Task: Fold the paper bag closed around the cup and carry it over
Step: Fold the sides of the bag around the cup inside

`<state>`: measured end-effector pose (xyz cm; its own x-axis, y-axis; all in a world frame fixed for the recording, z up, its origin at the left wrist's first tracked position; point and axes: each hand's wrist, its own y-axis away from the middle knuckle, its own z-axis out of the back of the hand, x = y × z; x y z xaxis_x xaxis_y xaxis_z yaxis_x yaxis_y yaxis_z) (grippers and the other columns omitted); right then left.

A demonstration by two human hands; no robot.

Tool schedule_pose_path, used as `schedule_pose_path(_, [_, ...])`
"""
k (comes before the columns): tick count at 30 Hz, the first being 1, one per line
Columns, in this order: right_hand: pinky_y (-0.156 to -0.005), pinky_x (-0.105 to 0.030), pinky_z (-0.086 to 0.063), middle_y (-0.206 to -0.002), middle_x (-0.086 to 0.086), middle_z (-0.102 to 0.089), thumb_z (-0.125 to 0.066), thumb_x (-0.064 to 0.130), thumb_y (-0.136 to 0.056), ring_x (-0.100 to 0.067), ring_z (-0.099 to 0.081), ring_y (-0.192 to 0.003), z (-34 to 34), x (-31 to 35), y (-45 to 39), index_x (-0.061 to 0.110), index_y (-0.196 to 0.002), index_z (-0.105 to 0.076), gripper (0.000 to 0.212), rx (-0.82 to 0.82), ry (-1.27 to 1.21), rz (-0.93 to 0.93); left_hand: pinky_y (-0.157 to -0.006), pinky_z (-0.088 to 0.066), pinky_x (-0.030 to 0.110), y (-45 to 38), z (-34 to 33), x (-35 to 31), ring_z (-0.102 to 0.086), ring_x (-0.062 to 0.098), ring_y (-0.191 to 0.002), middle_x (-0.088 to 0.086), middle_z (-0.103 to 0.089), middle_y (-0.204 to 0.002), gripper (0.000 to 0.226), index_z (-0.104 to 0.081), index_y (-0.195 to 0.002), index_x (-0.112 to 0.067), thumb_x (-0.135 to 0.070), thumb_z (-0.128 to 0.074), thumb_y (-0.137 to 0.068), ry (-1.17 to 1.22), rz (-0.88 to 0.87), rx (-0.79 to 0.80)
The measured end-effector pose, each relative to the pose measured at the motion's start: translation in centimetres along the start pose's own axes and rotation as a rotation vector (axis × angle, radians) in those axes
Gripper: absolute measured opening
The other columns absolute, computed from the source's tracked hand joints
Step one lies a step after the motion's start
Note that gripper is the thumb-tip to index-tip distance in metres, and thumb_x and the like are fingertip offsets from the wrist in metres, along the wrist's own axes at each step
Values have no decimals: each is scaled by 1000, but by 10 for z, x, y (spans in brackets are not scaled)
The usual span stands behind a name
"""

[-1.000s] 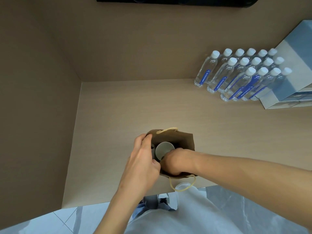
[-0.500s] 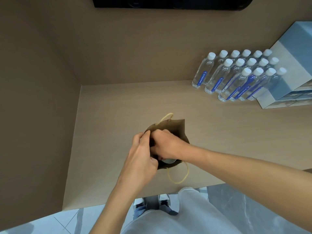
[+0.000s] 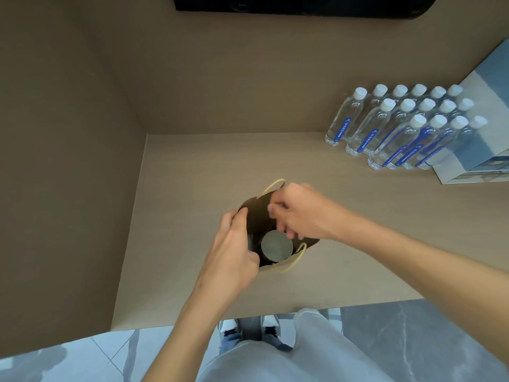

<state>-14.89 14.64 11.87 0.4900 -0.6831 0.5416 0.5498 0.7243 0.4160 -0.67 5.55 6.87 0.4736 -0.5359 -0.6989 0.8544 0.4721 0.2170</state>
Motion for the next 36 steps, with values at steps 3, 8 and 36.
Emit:
schedule_pose_path(3, [-59, -35, -56, -84, -3, -62, -39, 22, -85, -21, -65, -63, 26, 3, 21, 31, -79, -61, 24, -30, 148, -16, -86, -33, 21, 0, 1, 1, -48, 24, -119, -5, -29, -147, 79, -26, -147, -19, -2, -50, -74, -18, 13, 6])
schedule_pose_path(8, [-43, -25, -31, -76, 0, -38, -46, 2, -83, -15, -42, -57, 39, 30, 38, 18, -65, -36, 27, 103, 585, 25, -85, -36, 24, 2, 1, 0, -51, 26, -116, -6, -28, -146, 79, -25, -147, -21, -3, -50, -74, -30, -5, 11])
schedule_pose_path(36, [-59, -35, -41, -67, 3, -39, -64, 7, -85, -22, -49, -70, -27, -10, -43, 12, -106, -62, 22, 368, 966, 292, -86, -45, 32, 5, 0, 1, -54, 27, -113, -8, -26, -148, 80, -25, -146, -23, -2, -48, -72, -30, -22, 20])
